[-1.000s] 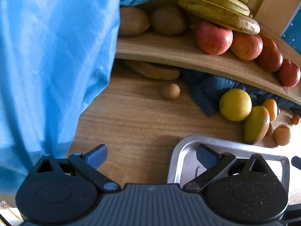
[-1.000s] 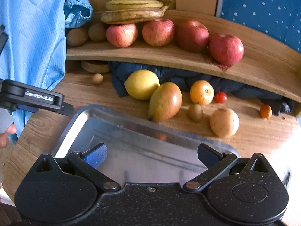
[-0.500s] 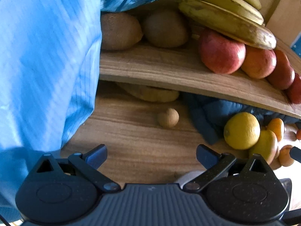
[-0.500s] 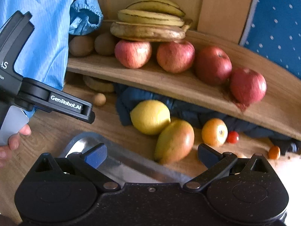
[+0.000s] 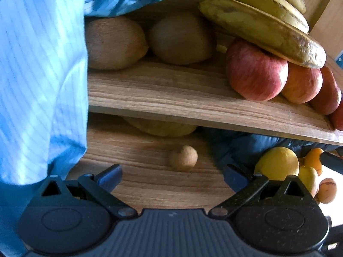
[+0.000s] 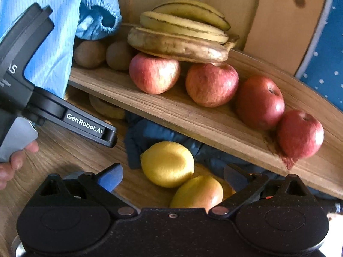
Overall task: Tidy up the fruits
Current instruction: 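Withdraw both tools and reach toward the kiwi and lemon under the shelf, then close the left tool on the small kiwi while the right tool grasps the lemon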
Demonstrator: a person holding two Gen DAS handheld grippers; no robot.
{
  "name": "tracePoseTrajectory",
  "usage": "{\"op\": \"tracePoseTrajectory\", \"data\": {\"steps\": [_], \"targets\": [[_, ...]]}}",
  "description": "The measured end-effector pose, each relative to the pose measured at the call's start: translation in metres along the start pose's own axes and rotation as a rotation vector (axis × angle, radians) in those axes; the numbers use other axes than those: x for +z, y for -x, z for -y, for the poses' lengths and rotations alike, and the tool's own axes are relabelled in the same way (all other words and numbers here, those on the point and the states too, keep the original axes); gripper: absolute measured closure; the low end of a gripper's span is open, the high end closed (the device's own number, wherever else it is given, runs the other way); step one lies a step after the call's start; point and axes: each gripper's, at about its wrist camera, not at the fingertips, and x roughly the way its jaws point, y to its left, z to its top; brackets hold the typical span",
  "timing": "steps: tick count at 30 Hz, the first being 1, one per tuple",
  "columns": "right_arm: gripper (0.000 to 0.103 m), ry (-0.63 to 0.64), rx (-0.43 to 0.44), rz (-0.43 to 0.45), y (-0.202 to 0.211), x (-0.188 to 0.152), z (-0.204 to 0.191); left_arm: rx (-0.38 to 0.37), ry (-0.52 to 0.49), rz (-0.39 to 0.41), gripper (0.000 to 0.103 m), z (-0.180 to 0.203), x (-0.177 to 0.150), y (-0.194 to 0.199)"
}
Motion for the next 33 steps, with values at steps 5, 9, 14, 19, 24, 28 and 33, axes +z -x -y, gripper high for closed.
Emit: {"op": "tracePoseTrajectory", "data": {"steps": [5, 9, 14, 19, 24, 28, 33], "targets": [[0.008, 0.016, -0.005, -0.028, -0.012, 0.003, 0.001, -0.020, -0.002, 0.015, 0.005, 0.002, 0.004, -0.001], [0.013, 0.022, -0.003, -0.043, -0.019, 0.004, 0.001, -0.035, 0.000, 0.022, 0.014, 0.003, 0.005, -0.006], [0.018, 0.051, -0.004, -0.056, -0.028, 0.007, -0.004, -0.052, 0.003, 0.021, 0.026, -0.001, 0.008, -0.008], [0.022, 0.066, -0.002, -0.066, -0.033, 0.008, -0.006, -0.066, 0.001, 0.029, 0.039, 0.001, 0.009, -0.008], [0.029, 0.073, 0.011, -0.080, -0.037, 0.007, -0.009, -0.083, 0.003, 0.030, 0.051, 0.004, 0.012, -0.008], [0.037, 0.080, 0.027, -0.094, -0.039, 0.008, -0.008, -0.098, 0.007, 0.027, 0.063, 0.004, 0.012, -0.008], [0.038, 0.080, 0.027, -0.093, -0.039, 0.008, -0.009, -0.113, 0.013, 0.025, 0.071, -0.001, 0.010, -0.009]]}}
